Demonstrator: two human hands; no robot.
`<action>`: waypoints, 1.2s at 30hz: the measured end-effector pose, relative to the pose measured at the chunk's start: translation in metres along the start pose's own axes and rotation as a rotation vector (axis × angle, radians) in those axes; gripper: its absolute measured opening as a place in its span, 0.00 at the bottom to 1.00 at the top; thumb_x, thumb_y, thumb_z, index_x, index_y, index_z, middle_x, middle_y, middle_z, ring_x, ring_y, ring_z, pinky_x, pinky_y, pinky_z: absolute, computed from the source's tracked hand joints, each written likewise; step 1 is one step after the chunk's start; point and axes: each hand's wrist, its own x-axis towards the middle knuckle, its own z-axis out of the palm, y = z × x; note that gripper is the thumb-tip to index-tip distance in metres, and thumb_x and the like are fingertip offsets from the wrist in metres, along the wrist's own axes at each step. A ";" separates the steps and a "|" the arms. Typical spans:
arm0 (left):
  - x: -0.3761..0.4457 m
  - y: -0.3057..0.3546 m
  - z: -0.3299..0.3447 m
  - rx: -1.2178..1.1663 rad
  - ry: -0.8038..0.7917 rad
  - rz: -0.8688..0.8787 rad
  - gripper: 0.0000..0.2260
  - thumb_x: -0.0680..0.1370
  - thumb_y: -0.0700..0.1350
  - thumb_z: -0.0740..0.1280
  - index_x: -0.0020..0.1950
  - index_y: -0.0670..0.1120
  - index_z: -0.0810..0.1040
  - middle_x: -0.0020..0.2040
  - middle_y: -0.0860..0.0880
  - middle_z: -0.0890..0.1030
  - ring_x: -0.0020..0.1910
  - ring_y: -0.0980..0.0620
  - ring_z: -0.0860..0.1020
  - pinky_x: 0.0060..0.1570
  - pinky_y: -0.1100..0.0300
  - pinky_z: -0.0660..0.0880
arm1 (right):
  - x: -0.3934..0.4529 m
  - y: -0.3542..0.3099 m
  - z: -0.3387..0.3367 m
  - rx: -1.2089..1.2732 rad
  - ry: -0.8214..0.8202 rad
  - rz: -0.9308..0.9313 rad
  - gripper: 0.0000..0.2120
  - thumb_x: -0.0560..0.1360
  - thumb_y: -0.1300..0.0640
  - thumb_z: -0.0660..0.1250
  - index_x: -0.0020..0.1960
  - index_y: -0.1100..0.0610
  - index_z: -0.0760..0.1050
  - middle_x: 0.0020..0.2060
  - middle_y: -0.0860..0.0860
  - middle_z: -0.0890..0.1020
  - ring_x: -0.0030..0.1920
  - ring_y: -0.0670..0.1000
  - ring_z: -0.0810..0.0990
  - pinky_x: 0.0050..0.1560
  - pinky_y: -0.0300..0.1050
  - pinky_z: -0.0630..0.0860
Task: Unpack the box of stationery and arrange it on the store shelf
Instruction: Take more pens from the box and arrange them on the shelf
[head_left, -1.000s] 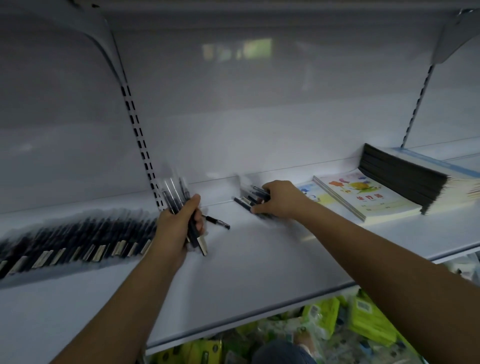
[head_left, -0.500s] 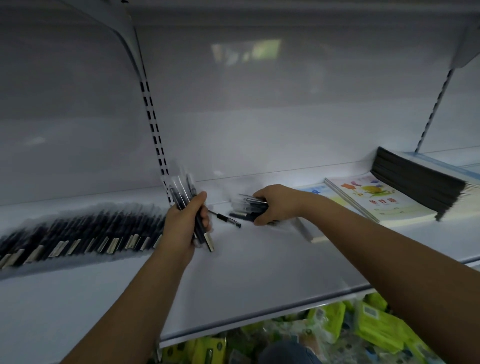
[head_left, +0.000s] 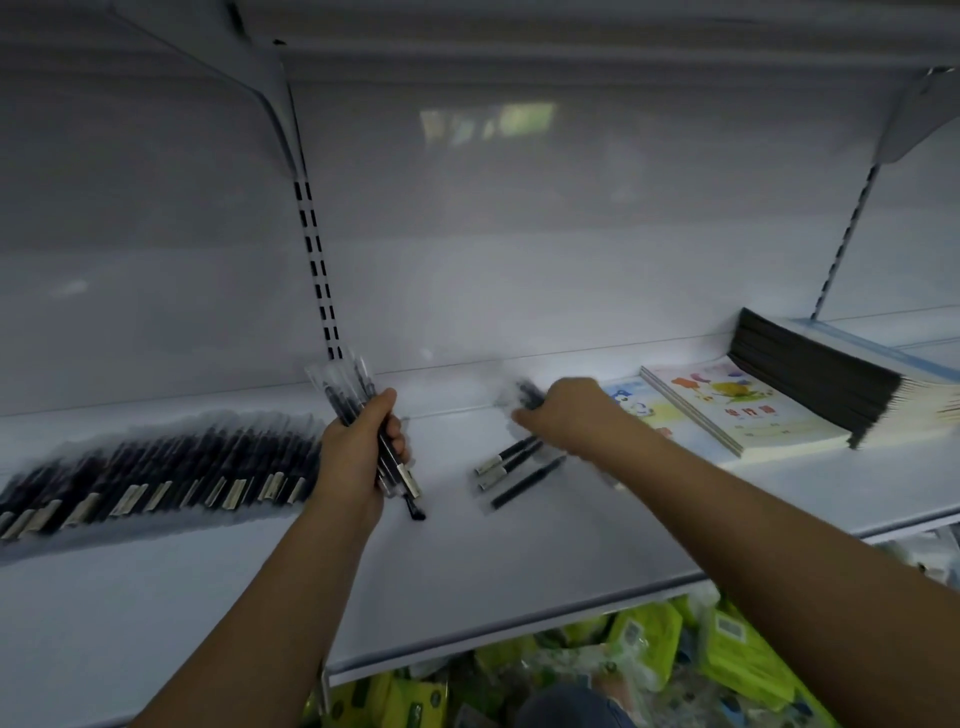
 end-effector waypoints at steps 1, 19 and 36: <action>0.000 0.000 0.000 0.005 0.002 0.002 0.12 0.78 0.45 0.71 0.37 0.45 0.73 0.26 0.50 0.73 0.23 0.54 0.70 0.24 0.63 0.70 | -0.001 0.000 0.010 -0.054 -0.023 0.026 0.18 0.77 0.43 0.64 0.43 0.59 0.72 0.40 0.53 0.76 0.43 0.54 0.78 0.37 0.40 0.71; 0.002 -0.004 -0.001 0.046 -0.065 0.016 0.11 0.78 0.43 0.71 0.39 0.45 0.72 0.27 0.49 0.72 0.22 0.52 0.69 0.23 0.61 0.69 | 0.001 -0.029 0.030 -0.186 0.046 -0.062 0.03 0.72 0.58 0.65 0.41 0.56 0.71 0.34 0.49 0.72 0.37 0.51 0.77 0.36 0.40 0.70; -0.024 -0.018 0.052 0.518 -0.068 0.406 0.11 0.77 0.48 0.72 0.48 0.40 0.78 0.35 0.46 0.80 0.30 0.58 0.77 0.31 0.70 0.73 | -0.021 0.037 0.023 1.235 0.066 -0.205 0.11 0.75 0.59 0.72 0.56 0.54 0.79 0.44 0.51 0.86 0.47 0.47 0.85 0.51 0.40 0.80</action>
